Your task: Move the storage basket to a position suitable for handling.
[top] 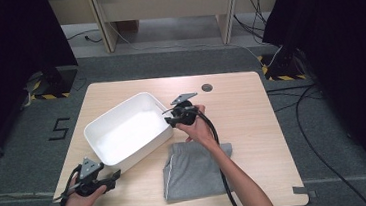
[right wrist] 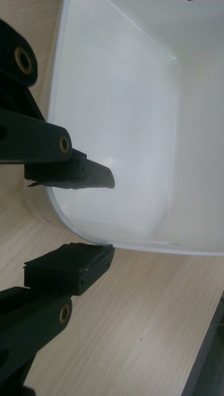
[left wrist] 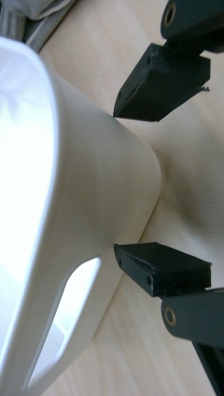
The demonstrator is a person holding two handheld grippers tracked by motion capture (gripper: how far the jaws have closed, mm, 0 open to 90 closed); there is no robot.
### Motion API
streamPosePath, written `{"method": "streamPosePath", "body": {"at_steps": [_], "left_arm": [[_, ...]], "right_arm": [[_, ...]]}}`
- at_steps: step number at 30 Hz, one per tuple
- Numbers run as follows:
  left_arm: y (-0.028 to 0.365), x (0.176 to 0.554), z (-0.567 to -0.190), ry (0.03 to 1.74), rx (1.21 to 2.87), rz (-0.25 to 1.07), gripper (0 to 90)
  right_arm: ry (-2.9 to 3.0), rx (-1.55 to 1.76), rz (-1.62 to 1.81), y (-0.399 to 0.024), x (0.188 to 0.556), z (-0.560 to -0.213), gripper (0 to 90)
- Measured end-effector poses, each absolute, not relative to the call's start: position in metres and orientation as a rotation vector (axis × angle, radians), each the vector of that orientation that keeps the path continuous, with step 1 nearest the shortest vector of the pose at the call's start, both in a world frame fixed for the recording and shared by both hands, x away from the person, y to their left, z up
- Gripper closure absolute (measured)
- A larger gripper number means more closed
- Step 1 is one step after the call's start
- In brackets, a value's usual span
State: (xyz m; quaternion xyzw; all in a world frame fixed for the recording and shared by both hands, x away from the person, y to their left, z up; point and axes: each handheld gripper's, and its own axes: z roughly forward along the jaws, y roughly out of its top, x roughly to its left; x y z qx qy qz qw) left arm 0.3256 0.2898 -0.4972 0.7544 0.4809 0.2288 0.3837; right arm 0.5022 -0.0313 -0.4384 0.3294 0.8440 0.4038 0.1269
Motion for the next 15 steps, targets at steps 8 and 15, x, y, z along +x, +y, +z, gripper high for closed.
{"method": "streamPosePath", "body": {"at_steps": [8, 15], "left_arm": [[0.274, 0.35, -0.494, 1.193, 1.938, 0.561, 31.8], [0.26, 0.365, -0.492, 1.166, 1.942, 0.567, 32.4]], "right_arm": [[2.408, 1.037, 1.173, -0.065, 0.507, -0.438, 60.3], [2.384, 1.048, 1.153, -0.082, 0.507, -0.438, 59.7]]}}
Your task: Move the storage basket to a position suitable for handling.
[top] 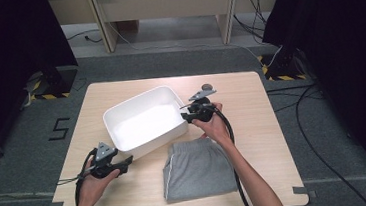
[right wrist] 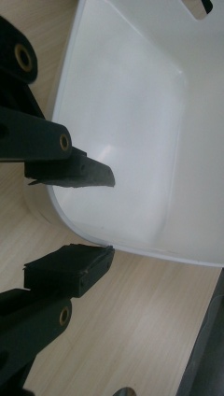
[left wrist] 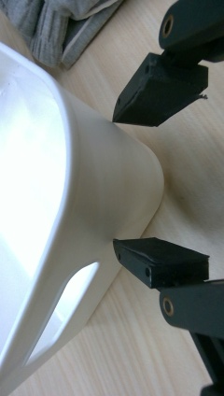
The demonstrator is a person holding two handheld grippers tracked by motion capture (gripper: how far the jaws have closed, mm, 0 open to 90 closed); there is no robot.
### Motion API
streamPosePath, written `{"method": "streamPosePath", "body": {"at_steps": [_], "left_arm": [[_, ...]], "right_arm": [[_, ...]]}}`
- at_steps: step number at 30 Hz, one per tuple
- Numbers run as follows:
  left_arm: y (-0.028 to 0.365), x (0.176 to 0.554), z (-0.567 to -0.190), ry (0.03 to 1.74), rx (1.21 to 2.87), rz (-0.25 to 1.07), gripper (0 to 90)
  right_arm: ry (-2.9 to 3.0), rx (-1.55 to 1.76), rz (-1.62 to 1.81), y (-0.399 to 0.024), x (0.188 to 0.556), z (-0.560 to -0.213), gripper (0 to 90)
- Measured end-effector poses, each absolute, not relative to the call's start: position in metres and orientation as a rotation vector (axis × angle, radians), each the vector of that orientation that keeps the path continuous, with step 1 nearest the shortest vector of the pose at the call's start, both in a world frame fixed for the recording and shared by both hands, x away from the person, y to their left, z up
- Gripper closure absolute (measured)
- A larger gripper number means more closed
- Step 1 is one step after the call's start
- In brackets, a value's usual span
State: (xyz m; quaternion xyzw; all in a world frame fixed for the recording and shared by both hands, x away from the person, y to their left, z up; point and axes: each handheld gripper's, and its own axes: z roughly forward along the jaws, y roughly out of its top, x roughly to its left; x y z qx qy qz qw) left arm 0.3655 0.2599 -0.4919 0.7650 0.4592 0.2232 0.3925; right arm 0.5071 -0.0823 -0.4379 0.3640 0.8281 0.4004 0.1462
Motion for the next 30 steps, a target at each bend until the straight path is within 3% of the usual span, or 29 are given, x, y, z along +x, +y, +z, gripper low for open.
{"method": "streamPosePath", "body": {"at_steps": [30], "left_arm": [[0.209, 0.416, -0.482, 1.129, 1.908, 0.515, 34.1]], "right_arm": [[2.279, 1.197, 1.17, -0.155, 0.5, -0.44, 57.4]]}}
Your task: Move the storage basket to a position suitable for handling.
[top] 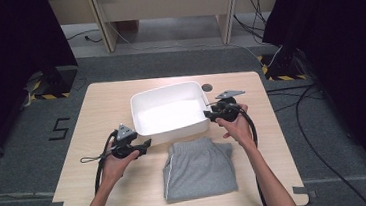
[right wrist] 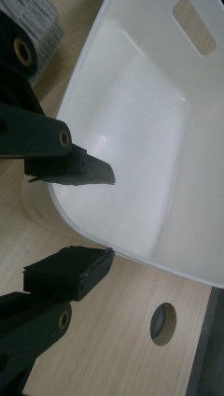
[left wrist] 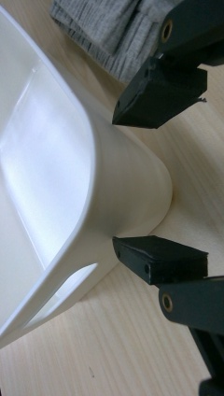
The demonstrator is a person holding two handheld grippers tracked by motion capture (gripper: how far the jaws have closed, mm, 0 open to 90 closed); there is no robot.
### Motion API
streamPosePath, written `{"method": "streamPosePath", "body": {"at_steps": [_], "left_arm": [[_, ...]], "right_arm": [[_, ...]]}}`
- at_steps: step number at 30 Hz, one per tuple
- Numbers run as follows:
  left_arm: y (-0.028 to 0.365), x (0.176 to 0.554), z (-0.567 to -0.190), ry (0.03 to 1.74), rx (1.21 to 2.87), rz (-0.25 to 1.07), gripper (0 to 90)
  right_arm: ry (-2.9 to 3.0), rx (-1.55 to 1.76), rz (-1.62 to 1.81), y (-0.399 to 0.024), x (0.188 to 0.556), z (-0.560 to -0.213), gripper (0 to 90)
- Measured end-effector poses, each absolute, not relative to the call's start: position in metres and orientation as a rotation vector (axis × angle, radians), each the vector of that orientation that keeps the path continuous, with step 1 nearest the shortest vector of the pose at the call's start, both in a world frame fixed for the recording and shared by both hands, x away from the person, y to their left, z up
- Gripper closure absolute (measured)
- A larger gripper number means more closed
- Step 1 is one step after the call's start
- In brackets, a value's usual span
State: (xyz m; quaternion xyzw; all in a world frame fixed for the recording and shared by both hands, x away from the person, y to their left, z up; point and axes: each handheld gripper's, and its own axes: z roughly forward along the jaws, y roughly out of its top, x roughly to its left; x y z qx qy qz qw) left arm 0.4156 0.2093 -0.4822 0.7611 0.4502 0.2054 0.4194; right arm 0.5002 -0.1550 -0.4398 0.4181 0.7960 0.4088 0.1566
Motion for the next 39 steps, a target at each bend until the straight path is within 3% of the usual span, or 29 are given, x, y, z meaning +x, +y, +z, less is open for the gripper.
{"method": "streamPosePath", "body": {"at_steps": [23, 39], "left_arm": [[0.191, 0.427, -0.487, 1.098, 1.883, 0.492, 39.3], [0.186, 0.431, -0.488, 1.097, 1.886, 0.482, 37.6]], "right_arm": [[2.211, 1.24, 1.215, -0.184, 0.47, -0.442, 55.0], [2.196, 1.235, 1.197, -0.188, 0.464, -0.441, 54.7]]}}
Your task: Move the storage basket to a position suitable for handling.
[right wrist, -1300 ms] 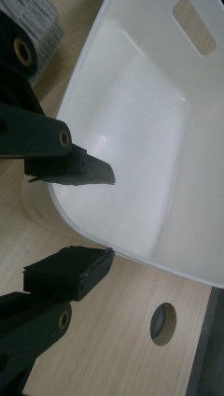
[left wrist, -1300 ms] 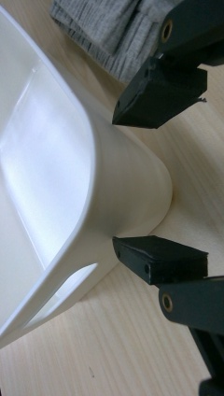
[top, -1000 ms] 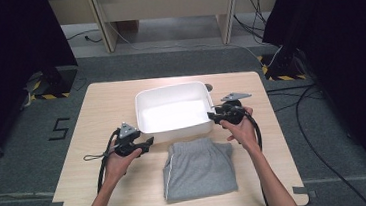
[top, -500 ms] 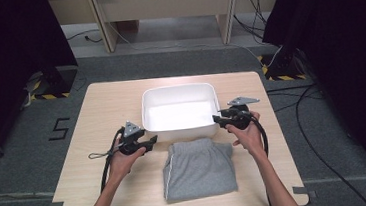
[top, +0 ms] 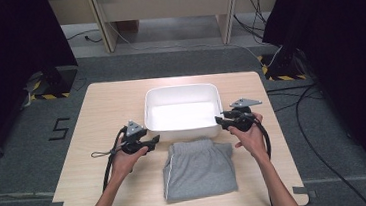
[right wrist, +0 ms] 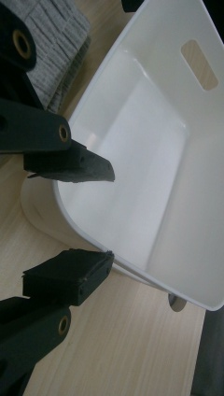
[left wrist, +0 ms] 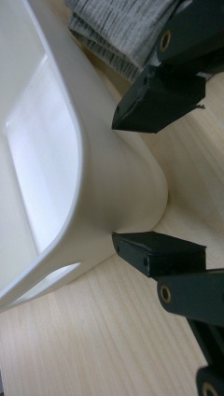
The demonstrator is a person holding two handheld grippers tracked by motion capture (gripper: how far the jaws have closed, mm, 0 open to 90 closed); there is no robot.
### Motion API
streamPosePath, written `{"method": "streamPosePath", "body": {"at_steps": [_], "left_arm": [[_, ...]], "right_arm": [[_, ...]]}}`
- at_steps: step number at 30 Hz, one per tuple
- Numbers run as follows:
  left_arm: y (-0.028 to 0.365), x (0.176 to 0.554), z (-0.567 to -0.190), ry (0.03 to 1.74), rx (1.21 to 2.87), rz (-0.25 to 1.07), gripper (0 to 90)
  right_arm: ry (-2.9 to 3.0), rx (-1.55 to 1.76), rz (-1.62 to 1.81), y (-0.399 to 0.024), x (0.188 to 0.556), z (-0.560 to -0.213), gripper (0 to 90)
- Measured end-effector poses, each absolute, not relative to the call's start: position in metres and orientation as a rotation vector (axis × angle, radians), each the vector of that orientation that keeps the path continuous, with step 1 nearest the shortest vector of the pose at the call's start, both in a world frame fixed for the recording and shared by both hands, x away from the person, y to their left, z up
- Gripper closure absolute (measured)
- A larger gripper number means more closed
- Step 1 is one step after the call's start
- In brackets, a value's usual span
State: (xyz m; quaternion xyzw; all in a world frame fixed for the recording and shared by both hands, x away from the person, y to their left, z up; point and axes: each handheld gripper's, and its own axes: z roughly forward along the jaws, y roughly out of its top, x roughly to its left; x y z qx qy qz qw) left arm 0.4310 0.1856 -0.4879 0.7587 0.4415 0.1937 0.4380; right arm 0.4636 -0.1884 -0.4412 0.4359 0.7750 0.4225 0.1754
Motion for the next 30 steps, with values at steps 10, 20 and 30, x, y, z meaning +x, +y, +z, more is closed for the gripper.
{"method": "streamPosePath", "body": {"at_steps": [10, 20, 30], "left_arm": [[0.181, 0.434, -0.488, 1.093, 1.886, 0.482, 38.0], [0.181, 0.432, -0.487, 1.087, 1.887, 0.48, 38.0], [0.186, 0.425, -0.48, 1.081, 1.872, 0.459, 32.6]], "right_arm": [[2.183, 1.251, 1.214, -0.194, 0.46, -0.442, 54.3], [2.18, 1.255, 1.223, -0.195, 0.461, -0.443, 53.7], [2.096, 1.238, 1.35, -0.199, 0.459, -0.435, 43.5]]}}
